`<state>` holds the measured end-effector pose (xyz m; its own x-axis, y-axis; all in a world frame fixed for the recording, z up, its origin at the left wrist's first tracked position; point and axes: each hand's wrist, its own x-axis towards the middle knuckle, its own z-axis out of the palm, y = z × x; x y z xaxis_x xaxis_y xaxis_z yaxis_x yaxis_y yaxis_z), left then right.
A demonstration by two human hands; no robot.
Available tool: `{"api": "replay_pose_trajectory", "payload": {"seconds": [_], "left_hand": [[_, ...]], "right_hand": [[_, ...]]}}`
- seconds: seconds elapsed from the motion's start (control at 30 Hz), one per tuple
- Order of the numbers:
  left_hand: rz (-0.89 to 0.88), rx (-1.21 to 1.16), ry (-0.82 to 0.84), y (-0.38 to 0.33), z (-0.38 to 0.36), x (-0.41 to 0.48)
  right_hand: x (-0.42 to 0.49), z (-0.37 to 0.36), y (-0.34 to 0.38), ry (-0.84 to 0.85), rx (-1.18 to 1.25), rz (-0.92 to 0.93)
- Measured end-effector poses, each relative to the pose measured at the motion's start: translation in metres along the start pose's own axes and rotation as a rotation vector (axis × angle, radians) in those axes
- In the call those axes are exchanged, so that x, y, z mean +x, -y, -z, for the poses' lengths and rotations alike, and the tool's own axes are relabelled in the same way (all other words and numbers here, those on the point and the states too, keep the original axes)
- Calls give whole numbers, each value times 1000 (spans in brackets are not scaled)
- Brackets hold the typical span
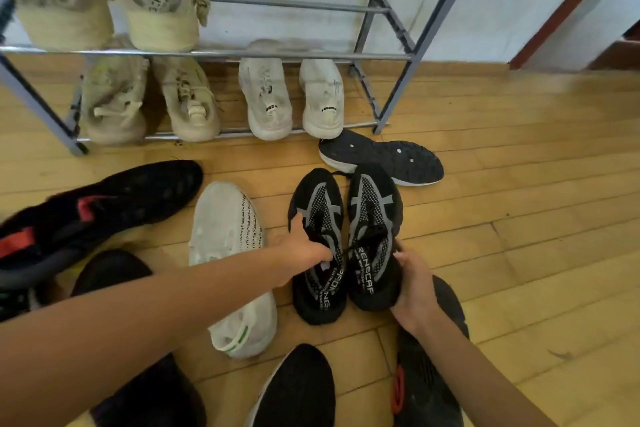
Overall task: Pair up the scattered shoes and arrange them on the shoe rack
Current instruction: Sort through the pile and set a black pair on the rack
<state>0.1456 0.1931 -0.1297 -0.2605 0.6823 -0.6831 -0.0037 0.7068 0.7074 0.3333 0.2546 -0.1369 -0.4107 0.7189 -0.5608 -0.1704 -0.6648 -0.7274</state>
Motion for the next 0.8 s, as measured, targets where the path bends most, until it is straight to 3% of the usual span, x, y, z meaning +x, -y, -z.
{"api": "replay_pose_trajectory", "payload": {"seconds": [0.07,0.13,0.33,0.47,0.63,0.8], "left_hand": [[-21,-37,-25,1,-3,-3],[-46,-100,-29,-1,-2,-8],[-47,-108,135,-12,8,-18],[-149,-66,165,-24,13,-34],[-362,-44,139,-56,40,-96],[-469,-33,50,-88,61,-162]], "right_hand": [[1,-1,7,-93,-323,110],[7,3,13,-43,-607,165],[22,4,58,211,-1008,-116],[4,4,78,257,-923,-117],[-53,-12,100,327,-813,199],[-103,-52,141,407,-835,363]]}}
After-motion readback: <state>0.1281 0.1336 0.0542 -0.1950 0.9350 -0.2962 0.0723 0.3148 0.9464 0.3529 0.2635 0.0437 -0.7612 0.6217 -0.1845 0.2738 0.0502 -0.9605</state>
